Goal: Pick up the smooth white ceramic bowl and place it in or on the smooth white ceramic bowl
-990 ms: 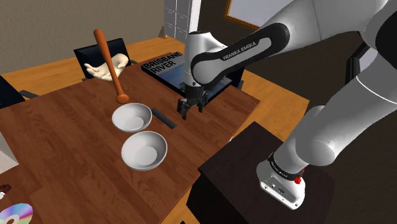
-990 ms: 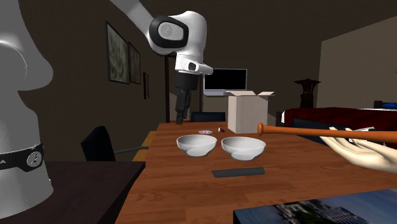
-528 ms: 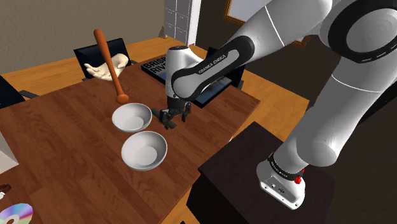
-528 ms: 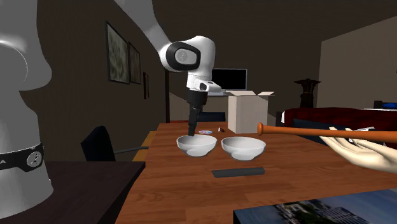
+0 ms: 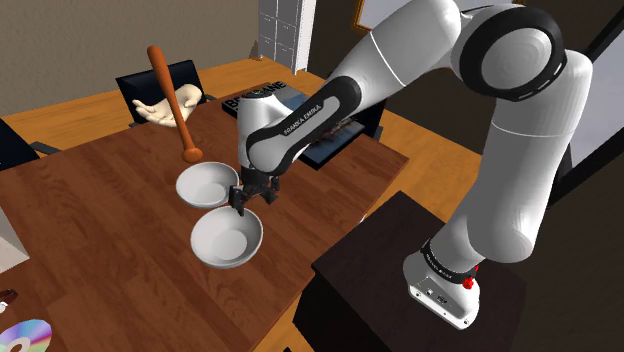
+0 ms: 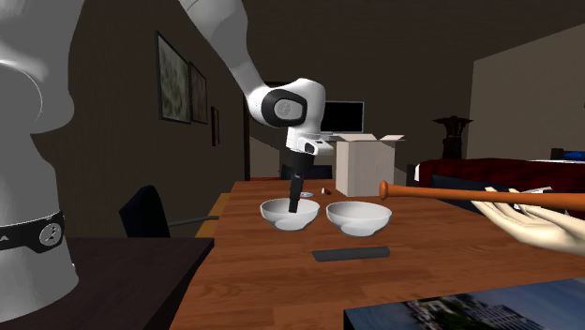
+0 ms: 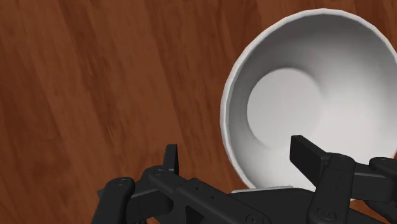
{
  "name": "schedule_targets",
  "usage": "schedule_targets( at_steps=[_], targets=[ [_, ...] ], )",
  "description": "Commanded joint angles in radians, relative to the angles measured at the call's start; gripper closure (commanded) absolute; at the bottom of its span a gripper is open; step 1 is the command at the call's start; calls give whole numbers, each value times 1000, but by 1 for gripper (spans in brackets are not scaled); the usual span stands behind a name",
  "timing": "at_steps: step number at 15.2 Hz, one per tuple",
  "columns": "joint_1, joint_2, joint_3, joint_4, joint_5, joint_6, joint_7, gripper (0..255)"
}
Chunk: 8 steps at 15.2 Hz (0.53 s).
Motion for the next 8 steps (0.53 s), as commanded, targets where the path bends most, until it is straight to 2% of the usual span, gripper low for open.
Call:
schedule_targets(
  at_steps=[1, 4, 8],
  targets=[
    [6, 21, -1, -2, -4, 24, 5, 0],
    [15, 59, -5, -5, -11, 65, 10, 0],
    [15, 59, -5, -5, -11, 65, 10, 0]
  ],
)
